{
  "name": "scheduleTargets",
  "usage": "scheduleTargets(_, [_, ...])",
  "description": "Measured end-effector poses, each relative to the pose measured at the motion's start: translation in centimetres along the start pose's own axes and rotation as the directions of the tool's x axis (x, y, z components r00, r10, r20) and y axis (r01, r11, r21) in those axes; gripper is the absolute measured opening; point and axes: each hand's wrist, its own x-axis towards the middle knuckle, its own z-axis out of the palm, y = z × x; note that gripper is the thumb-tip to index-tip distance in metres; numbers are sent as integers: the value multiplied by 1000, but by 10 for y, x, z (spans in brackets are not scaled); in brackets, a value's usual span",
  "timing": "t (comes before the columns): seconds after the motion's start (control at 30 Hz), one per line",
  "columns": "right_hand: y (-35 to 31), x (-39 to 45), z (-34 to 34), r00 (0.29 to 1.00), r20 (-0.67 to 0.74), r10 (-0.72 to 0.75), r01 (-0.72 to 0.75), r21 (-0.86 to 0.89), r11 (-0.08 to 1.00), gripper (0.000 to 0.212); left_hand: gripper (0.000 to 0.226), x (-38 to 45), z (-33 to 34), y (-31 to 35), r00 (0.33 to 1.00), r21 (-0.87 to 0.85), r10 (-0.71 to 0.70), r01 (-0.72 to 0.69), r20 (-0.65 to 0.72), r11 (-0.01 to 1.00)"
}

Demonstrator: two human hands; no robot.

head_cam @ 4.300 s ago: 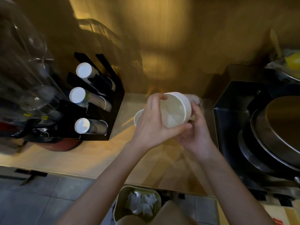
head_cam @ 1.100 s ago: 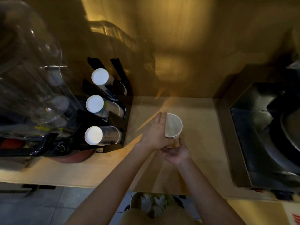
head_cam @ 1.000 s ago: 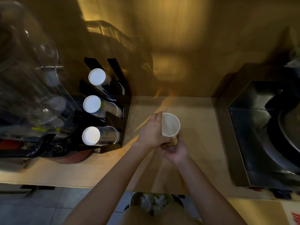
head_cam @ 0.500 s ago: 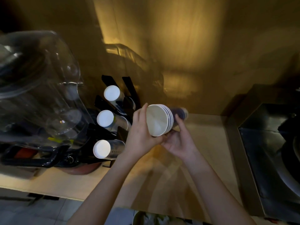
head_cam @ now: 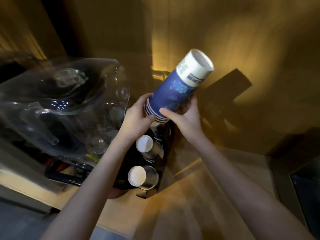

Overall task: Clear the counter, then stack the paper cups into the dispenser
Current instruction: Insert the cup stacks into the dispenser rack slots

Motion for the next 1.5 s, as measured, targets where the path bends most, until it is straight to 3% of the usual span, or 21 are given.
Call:
scheduleTargets(0.13, [8, 7, 17, 997, 79, -8, 31, -290, 957, 100, 60, 3, -3, -18, 991, 62, -131, 129, 32, 990])
scheduleTargets(0.27, [19, 9, 26, 988, 155, -6, 64, -373, 926, 96, 66, 3, -8, -26, 978, -10, -195, 196, 72, 980])
scheduleTargets(0.57, [24, 20, 27, 984, 179, 4, 70, -404, 912, 101, 78, 2, -22, 2, 1000, -140, 8, -10, -15, 990])
scheduleTargets(0.83, [38, 35, 25, 945, 304, 120, 87, -587, 805, 94, 65, 14, -38, 13, 994, 41, 71, -68, -80, 997])
scheduleTargets(1.07, [51, 31, 19, 923, 315, 220, 16, -603, 798, 86, 51, 14, -18, -7, 998, 246, 52, -62, 47, 967])
scheduleTargets(1.23, [60, 19, 15, 905, 325, 275, -39, -580, 814, 73, 40, 21, 5, -24, 985, 330, -79, 25, 151, 944])
scheduleTargets(1.43, [63, 10, 8, 899, 319, 299, -76, -560, 825, 69, 55, 31, 25, -37, 907, 443, -172, -18, 384, 896])
scheduleTargets(1.5, [61, 6, 5, 912, 297, 282, -75, -557, 827, 69, 55, 36, 27, -37, 895, 454, -198, -5, 399, 891])
